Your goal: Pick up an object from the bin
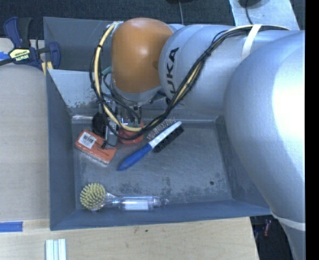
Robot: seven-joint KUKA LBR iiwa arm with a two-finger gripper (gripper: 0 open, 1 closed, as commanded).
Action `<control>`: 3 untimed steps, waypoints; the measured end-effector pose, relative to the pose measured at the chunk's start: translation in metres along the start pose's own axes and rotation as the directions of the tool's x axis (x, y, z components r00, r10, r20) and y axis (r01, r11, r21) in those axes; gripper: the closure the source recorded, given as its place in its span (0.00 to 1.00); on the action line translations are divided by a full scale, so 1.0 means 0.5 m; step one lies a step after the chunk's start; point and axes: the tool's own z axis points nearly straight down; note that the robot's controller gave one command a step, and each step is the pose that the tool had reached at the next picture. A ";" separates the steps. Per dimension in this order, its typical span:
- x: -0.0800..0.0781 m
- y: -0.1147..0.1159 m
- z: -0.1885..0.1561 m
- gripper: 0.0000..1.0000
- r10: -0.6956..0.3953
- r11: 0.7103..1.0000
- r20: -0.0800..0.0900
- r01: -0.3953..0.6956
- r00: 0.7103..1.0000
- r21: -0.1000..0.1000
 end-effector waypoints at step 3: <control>0.083 0.036 0.042 0.00 0.129 0.992 0.010 -0.129 0.992 -0.004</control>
Offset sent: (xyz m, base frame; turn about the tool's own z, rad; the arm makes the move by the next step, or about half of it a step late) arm -0.0337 0.0147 -0.0770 0.2672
